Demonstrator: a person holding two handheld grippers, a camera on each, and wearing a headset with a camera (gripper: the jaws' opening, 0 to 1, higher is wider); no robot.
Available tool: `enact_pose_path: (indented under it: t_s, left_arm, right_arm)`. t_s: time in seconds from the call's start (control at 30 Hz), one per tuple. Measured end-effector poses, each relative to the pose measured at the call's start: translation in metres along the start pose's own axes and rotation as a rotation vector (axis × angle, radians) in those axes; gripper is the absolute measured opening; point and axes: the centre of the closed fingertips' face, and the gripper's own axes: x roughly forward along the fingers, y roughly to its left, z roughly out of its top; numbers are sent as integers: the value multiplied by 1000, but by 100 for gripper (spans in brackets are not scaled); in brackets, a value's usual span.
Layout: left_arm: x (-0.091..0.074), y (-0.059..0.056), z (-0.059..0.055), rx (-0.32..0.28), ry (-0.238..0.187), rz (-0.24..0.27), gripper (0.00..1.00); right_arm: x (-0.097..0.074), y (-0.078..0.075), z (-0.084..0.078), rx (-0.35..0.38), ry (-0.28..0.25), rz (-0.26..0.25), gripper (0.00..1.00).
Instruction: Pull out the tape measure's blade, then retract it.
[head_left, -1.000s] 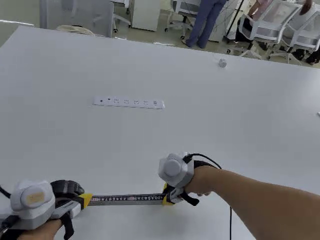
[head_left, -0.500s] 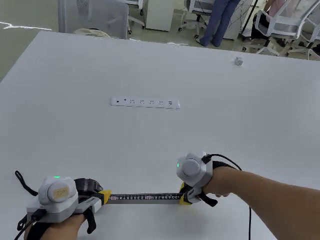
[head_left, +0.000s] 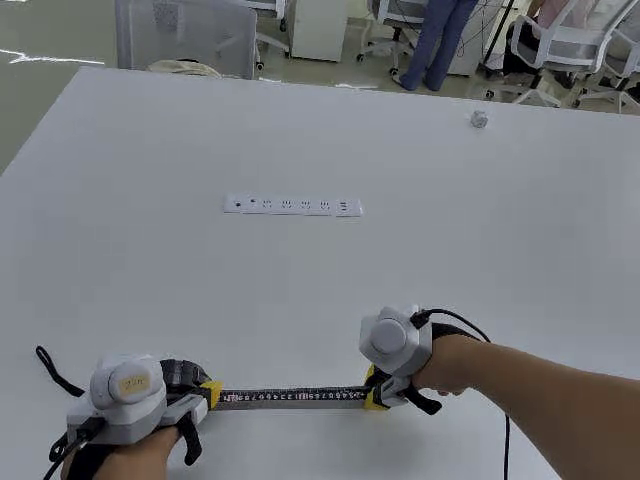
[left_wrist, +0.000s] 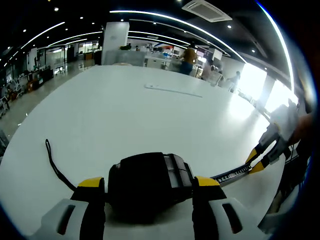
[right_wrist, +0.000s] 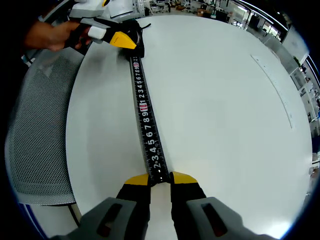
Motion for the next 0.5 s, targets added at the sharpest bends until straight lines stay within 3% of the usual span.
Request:
enact_pose_path:
  t_s: [0.03,0.07,0.4,0.5]
  left_arm:
    - [0,-4,-1,12,8,-18,64]
    - [0,-1,-1,30,8,0,64]
    - [-2,-1,-2,4,16,-22,63]
    - [-3,-7,6,-129,-12,-69,69]
  right_arm:
    - [0,0,0,0,1,-1,14]
    - [0,0,0,0,2,-2,14]
    - [0,0,0,6,1,-5,14]
    - [-1,1,0,8,3,-5,14]
